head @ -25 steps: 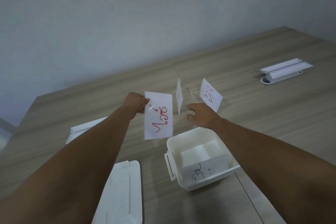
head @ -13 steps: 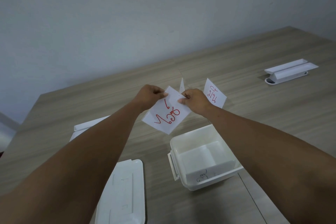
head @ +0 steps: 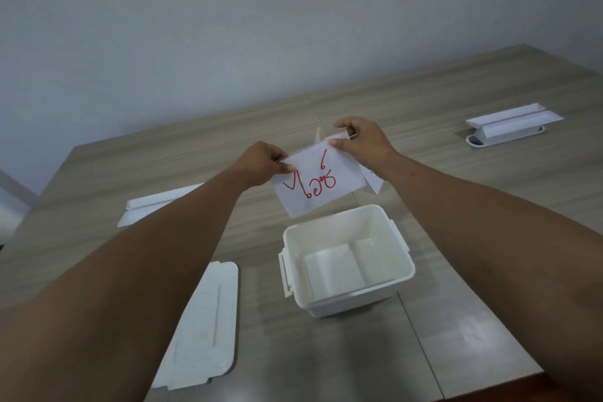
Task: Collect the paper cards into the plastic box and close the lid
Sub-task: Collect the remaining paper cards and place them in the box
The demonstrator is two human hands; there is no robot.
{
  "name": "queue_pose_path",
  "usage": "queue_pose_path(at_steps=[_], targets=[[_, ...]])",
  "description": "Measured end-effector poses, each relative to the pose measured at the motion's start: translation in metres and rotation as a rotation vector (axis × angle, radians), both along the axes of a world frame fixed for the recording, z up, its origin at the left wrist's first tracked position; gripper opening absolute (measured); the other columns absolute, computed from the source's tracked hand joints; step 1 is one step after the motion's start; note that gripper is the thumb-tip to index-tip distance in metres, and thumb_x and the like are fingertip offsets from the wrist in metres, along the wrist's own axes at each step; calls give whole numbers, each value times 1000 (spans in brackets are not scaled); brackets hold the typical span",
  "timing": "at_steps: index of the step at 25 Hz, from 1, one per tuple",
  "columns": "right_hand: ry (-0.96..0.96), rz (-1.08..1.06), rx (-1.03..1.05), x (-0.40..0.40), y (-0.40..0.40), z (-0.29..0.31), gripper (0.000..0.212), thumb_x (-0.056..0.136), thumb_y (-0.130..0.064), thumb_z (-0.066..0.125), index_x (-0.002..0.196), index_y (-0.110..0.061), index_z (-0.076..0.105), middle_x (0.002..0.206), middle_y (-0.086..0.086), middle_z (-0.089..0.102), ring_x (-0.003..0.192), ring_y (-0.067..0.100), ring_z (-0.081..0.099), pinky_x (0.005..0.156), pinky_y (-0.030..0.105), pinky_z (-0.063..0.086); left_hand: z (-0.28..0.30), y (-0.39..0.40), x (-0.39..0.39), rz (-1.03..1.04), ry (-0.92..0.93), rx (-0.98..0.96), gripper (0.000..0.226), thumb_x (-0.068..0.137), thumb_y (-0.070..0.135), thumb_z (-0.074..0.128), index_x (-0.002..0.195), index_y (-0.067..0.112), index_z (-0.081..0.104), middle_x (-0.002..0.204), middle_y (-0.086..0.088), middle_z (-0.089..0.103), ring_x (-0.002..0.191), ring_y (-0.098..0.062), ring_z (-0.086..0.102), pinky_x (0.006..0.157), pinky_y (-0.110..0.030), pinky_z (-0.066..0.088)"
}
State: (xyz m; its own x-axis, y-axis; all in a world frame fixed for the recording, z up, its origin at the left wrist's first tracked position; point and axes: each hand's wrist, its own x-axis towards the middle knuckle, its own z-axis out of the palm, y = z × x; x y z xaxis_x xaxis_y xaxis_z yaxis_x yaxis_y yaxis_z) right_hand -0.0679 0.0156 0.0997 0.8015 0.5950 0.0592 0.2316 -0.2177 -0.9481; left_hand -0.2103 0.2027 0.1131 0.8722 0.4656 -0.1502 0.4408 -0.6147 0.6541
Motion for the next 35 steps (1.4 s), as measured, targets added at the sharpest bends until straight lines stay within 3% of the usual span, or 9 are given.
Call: queue_pose_path(at_steps=[3,6,10,14,21,25,28,31,35], targets=[[-167,91,-135,6,-19,9,20,81,-12,73,101,-7,73,79,-8,63,67,-2,54,60,11,42,-3,-22,-3,21,-5,-25,22,75,18,79,93,6,76,78,-5,70,65,-10,60,64,-23,45],[-181,187,-205,4,-40,3,16,80,-9,74,95,-4,75,74,-3,66,65,5,57,50,4,43,-17,-41,-15,44,-2,-56,27,74,18,81,98,8,77,83,-7,73,71,-14,64,70,-27,51],[-112,293,-314,-6,-62,-27,18,80,-7,75,97,-2,75,87,7,71,78,14,64,74,25,54,-47,-69,-37,8,85,-41,23,82,20,74,103,11,76,86,-4,73,76,-14,64,72,-26,50],[-121,347,-408,-21,-77,-61,17,82,-9,74,98,-4,76,91,7,72,69,0,60,64,13,48,-74,-82,-50,-78,222,31,21,90,23,65,105,12,76,88,0,71,81,-13,62,76,-26,46],[-190,444,-611,-43,-96,-106,18,85,-10,69,102,-6,75,107,8,74,74,2,59,61,8,41,-120,-102,-71,-140,314,47,22,89,20,64,106,11,75,107,-6,73,95,-18,61,83,-27,45],[-219,441,-671,-57,-105,-122,19,86,-9,69,103,-5,75,112,8,74,94,12,62,76,13,42,-133,-111,-80,-155,303,56,22,88,18,66,106,9,75,109,-7,74,100,-19,63,82,-25,43],[-217,439,-730,-67,-112,-134,19,86,-10,69,104,-7,75,114,7,73,107,20,64,84,19,40,-140,-120,-82,-237,352,113,25,90,11,59,111,7,73,119,-7,71,115,-23,60,93,-26,45],[-229,440,-747,-70,-115,-136,20,87,-11,67,105,-7,75,115,7,73,111,21,63,88,21,43,-142,-123,-81,-278,383,138,29,91,7,54,113,6,72,122,-6,69,119,-23,58,94,-23,41],[-284,341,-716,-70,-122,-123,20,90,-13,61,100,-4,76,113,4,74,110,19,64,96,26,46,-140,-112,-75,-222,362,87,25,88,9,56,105,6,74,106,-5,73,113,-22,62,96,-28,45]])
